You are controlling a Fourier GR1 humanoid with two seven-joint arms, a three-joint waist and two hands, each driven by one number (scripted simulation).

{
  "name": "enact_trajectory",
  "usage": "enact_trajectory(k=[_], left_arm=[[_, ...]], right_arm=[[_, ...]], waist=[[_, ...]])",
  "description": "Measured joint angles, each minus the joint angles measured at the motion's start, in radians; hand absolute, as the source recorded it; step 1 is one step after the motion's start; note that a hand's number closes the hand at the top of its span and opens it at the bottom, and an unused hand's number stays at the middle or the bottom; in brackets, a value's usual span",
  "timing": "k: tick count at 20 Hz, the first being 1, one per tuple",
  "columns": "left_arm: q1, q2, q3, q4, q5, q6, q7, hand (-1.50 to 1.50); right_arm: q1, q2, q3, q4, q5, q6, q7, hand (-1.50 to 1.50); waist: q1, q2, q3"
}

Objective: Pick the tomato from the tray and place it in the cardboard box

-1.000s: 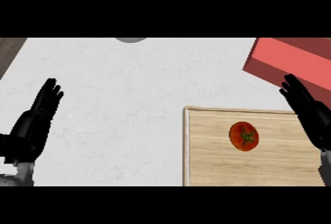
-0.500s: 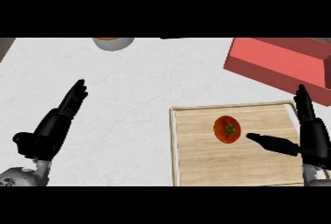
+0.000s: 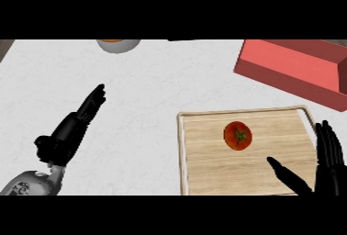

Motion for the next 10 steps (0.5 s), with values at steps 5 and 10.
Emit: enact_trajectory(k=[5,10], left_arm=[[-0.012,-0.023,-0.021,0.015,-0.019,0.005,0.002,0.0],[-0.021,-0.026,-0.028,0.016,-0.026,-0.01,-0.002,0.0]], right_arm=[[0.138,0.02,0.066,-0.165,0.224,0.058,0.18,-1.5],[0.245,0.063,0.165,-0.368,0.39,0.241,0.386,-1.5]], waist=[[0.003,0.001,-0.001],[0.029,0.005,0.001]])
